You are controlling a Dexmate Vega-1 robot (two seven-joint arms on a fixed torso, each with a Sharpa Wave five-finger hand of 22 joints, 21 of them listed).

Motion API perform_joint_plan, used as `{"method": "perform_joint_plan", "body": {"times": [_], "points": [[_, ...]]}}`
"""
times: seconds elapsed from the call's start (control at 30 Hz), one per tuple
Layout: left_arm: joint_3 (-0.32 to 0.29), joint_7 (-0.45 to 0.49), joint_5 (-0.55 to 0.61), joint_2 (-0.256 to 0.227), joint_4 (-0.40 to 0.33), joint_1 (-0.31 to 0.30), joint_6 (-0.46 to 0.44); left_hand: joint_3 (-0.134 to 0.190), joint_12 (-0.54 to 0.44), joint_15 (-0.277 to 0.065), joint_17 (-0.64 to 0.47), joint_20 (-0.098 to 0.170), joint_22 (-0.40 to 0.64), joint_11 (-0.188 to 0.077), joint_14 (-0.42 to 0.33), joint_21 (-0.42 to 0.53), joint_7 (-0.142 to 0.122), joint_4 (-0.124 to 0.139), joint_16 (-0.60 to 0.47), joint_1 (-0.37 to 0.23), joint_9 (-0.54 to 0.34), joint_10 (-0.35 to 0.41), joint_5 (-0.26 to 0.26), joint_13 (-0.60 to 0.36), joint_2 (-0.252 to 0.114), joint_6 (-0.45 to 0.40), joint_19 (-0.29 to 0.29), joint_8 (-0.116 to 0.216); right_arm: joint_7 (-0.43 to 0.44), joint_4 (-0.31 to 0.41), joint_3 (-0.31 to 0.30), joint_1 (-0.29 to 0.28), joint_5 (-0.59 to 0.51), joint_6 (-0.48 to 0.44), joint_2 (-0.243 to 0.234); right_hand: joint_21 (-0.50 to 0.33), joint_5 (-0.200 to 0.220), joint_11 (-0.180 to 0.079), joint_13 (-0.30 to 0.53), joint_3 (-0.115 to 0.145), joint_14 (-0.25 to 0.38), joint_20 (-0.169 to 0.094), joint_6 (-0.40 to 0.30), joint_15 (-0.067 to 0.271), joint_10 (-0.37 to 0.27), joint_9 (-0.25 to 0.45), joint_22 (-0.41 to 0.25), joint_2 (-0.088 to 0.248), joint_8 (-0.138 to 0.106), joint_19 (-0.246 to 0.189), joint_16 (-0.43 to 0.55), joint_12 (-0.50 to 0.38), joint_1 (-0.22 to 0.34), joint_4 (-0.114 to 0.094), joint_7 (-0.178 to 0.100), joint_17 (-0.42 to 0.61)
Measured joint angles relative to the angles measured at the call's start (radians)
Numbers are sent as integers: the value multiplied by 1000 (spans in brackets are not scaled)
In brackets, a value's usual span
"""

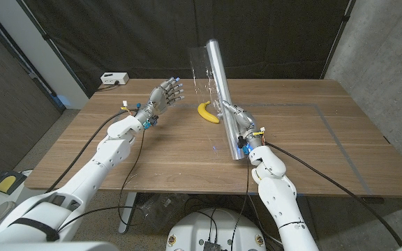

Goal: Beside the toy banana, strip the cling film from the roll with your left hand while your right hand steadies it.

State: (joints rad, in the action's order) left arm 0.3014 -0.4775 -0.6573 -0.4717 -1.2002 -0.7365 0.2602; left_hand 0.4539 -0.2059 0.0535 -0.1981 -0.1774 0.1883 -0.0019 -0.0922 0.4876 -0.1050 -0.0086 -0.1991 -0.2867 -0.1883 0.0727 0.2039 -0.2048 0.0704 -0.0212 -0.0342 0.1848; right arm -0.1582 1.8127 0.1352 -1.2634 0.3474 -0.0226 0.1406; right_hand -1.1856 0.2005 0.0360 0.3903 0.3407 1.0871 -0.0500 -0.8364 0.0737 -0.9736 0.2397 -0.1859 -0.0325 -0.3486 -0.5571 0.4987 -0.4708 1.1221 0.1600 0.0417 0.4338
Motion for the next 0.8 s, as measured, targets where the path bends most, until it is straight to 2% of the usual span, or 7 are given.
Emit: {"method": "perform_joint_plan", "body": {"times": [0.27, 0.33, 0.47, 0.57, 0.67, 0.8], "points": [[6, -57, -17, -1, -10, 3, -3, -10, -6, -9, 0, -13, 0, -9, -9, -1, 0, -10, -3, -8, -1, 9, 0, -3, 8, 0, 13, 4, -17, 20, -18, -10, 13, -41, 56, -14, 0, -4, 2, 0, 0, -2, 3, 0, 4, 4, 0, 0, 0, -16, -1, 0, 0, 0, 3, 5], [6, -71, -22, -1, -11, 4, -3, -10, -6, -9, 0, -13, 0, -5, -9, -8, 8, -10, -5, -8, -5, 13, 0, -3, 9, -9, 12, 12, -17, 23, -20, -12, 12, -43, 64, -14, 0, -4, 6, 0, 0, -2, 5, 0, 4, 5, 4, 0, 0, -16, -1, 1, 0, 0, 5, 5], [8, -109, -37, -1, -18, 5, -3, -19, -13, -15, 0, -22, 3, -7, -16, -8, 27, -18, -8, -8, -5, 26, 0, -2, 32, -31, 11, 22, -1, 33, -27, -17, 2, -57, 91, -14, 0, -4, 7, 0, 0, -2, 5, 0, 4, 5, 5, 0, 1, -16, -4, 4, 0, 0, 5, 9], [8, -127, -43, -1, -18, 5, 1, -34, -19, -19, -4, -29, 5, -4, -39, -8, 34, -22, -14, -6, -6, 40, 0, -2, 50, -53, 18, 32, -1, 37, -30, -20, 2, -57, 105, -14, 0, -4, 7, 0, 0, -2, 5, 0, 4, 5, 7, 0, 1, -16, -4, 4, 0, 0, 5, 9], [9, -141, -45, -3, -36, -1, 9, -63, -27, -23, -5, -31, 5, 8, -78, -7, 43, -30, -30, -1, -10, 62, 9, -7, 89, -76, 58, 38, 31, 39, -33, -22, -22, -70, 118, -14, 2, -4, 10, 0, 0, -2, 5, 0, 4, 5, 9, 0, 3, -16, -5, 4, 0, 0, 5, 9], [5, -155, -46, -9, -57, -11, 19, -107, -35, -31, -5, -30, 10, 22, -132, 12, 59, -42, -49, 10, -16, 100, 22, -8, 105, -114, 117, 50, 58, 41, -36, -24, -42, -74, 132, -14, 3, -4, 11, 0, 0, -2, 5, 0, 4, 5, 9, 0, 3, -16, -5, 5, 0, 0, 5, 9]]}}
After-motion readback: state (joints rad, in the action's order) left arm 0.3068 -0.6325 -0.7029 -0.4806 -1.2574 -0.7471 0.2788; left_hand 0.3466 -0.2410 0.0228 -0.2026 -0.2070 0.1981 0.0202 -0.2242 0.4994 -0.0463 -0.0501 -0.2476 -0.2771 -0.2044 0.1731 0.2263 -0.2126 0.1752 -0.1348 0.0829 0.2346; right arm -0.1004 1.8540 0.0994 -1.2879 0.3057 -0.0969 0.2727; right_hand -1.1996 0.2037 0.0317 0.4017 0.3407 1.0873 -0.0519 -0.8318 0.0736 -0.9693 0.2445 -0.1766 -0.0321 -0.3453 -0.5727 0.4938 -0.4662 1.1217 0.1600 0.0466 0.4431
